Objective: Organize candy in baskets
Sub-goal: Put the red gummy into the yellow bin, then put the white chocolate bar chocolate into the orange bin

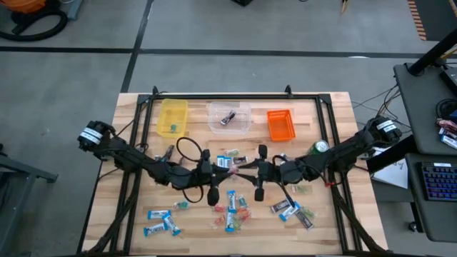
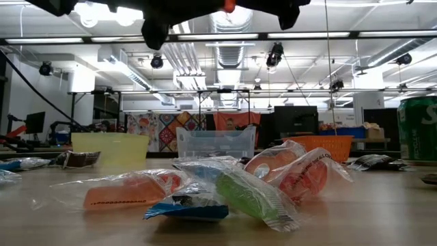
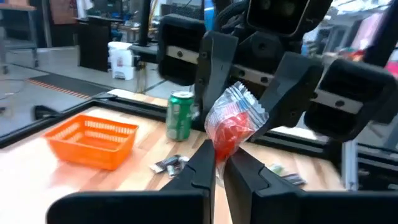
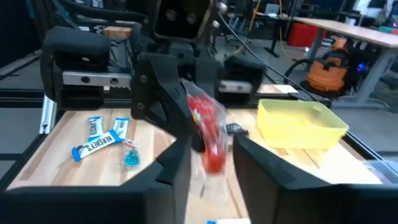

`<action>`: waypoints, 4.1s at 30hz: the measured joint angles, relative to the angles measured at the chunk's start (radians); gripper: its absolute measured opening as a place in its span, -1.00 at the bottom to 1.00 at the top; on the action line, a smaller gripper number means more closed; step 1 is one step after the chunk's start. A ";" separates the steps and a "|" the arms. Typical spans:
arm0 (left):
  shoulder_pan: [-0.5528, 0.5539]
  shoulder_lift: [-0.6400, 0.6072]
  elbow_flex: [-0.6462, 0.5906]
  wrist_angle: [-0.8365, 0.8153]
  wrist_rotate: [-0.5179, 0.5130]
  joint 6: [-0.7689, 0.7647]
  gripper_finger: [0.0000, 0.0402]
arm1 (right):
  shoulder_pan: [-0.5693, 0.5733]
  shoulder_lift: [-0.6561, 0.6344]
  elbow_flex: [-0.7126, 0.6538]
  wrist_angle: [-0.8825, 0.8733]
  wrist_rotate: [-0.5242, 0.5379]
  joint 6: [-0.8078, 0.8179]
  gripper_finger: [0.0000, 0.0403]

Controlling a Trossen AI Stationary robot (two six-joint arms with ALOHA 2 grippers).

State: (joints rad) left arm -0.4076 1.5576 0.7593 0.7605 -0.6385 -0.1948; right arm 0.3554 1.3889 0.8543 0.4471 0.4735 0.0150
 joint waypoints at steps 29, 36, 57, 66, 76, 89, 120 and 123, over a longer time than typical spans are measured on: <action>0.609 -0.332 0.000 -1.443 0.029 -0.400 -1.00 | -0.033 -0.080 0.001 -0.395 0.015 0.273 -0.13; 0.721 -0.315 -0.001 -1.452 0.054 -0.329 -1.00 | -0.033 -0.071 0.001 -0.396 0.015 0.277 -0.15; 0.837 -0.291 -0.001 -1.492 0.155 -0.278 -0.31 | -0.034 -0.065 0.000 -0.395 0.015 0.315 -0.14; 0.534 -0.307 -0.001 -1.346 0.284 -0.324 -0.29 | -0.058 -0.065 0.000 -0.486 0.016 0.440 -0.16; 0.159 -0.219 -0.001 -0.961 0.194 -0.427 -0.29 | -0.066 -0.032 0.000 -0.516 0.017 0.447 -0.16; 0.084 -0.019 -0.001 -0.801 0.048 -0.807 -0.28 | -0.068 -0.025 -0.001 -0.518 0.017 0.446 -0.16; 0.140 0.284 0.032 -0.691 0.003 -0.914 -0.21 | -0.068 -0.025 -0.001 -0.520 0.017 0.446 -0.16; 0.141 0.285 0.033 -0.692 0.003 -0.909 -0.31 | -0.068 -0.025 0.000 -0.520 0.017 0.446 -0.16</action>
State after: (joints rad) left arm -0.2665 1.8427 0.7921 0.0682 -0.6353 -1.1035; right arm 0.2874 1.3640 0.8539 -0.0731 0.4900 0.4606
